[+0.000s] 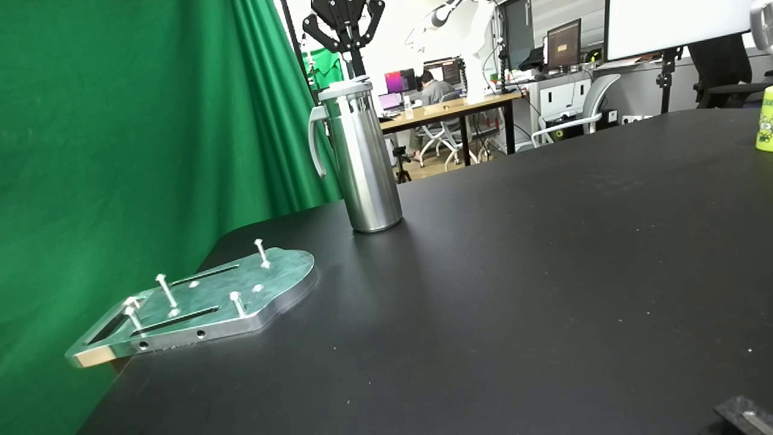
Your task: Close the cap on the silver jar
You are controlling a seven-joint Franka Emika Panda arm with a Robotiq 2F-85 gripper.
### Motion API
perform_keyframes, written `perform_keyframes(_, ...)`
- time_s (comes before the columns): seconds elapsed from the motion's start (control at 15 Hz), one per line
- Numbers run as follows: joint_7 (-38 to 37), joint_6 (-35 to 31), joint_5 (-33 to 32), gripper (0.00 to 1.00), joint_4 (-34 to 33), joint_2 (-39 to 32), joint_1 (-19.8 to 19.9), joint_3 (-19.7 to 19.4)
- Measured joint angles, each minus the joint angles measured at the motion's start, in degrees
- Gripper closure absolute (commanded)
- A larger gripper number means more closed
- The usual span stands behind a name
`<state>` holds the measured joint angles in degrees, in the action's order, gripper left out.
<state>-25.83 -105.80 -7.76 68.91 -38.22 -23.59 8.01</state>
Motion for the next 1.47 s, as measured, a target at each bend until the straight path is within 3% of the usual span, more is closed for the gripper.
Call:
perform_keyframes(0.93,-0.1,5.4,1.3,1.00,-6.2,-3.6,0.0,-0.5)
perform_keyframes(1.47,-0.9,5.0,1.3,1.00,-6.7,-4.2,0.0,-0.5)
